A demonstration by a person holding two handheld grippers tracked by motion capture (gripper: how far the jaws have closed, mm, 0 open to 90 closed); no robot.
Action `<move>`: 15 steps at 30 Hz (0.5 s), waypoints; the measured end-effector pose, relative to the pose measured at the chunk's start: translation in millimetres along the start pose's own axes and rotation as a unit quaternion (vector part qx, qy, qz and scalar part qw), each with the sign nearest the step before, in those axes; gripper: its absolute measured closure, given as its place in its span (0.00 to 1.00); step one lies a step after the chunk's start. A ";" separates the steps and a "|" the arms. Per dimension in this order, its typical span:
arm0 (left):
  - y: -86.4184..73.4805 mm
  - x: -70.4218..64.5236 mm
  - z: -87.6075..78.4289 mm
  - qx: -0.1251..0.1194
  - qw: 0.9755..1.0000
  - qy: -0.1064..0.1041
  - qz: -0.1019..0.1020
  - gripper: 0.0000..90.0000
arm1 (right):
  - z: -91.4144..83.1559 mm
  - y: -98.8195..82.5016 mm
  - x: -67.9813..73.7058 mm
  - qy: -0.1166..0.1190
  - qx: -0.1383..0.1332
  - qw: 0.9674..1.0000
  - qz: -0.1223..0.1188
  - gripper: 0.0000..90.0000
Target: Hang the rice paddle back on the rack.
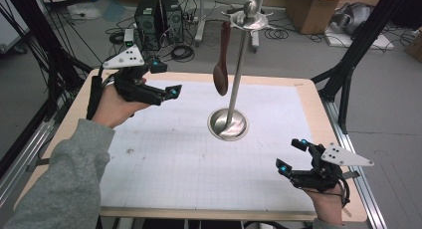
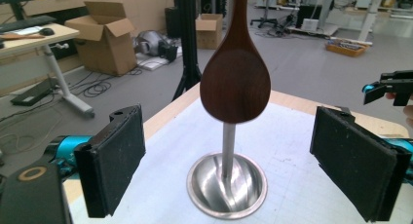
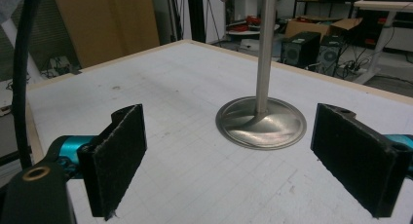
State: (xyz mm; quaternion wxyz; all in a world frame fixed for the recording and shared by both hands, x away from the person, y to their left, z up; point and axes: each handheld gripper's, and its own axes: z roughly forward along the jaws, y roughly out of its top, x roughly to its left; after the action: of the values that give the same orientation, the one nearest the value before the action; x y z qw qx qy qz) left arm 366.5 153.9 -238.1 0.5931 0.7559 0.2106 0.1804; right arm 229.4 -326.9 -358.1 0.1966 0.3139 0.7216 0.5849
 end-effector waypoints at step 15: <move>-58.1 -0.9 -40.6 -0.004 0.999 0.045 -0.004 0.15 | 11.7 4.0 3.8 0.003 0.002 1.000 -0.011 0.13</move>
State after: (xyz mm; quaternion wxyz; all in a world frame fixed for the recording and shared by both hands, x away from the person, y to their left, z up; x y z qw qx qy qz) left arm 338.4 198.9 -285.2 0.5866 0.7438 0.2392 0.2130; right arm 235.1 -315.4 -356.7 0.2000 0.3047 0.7270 0.5820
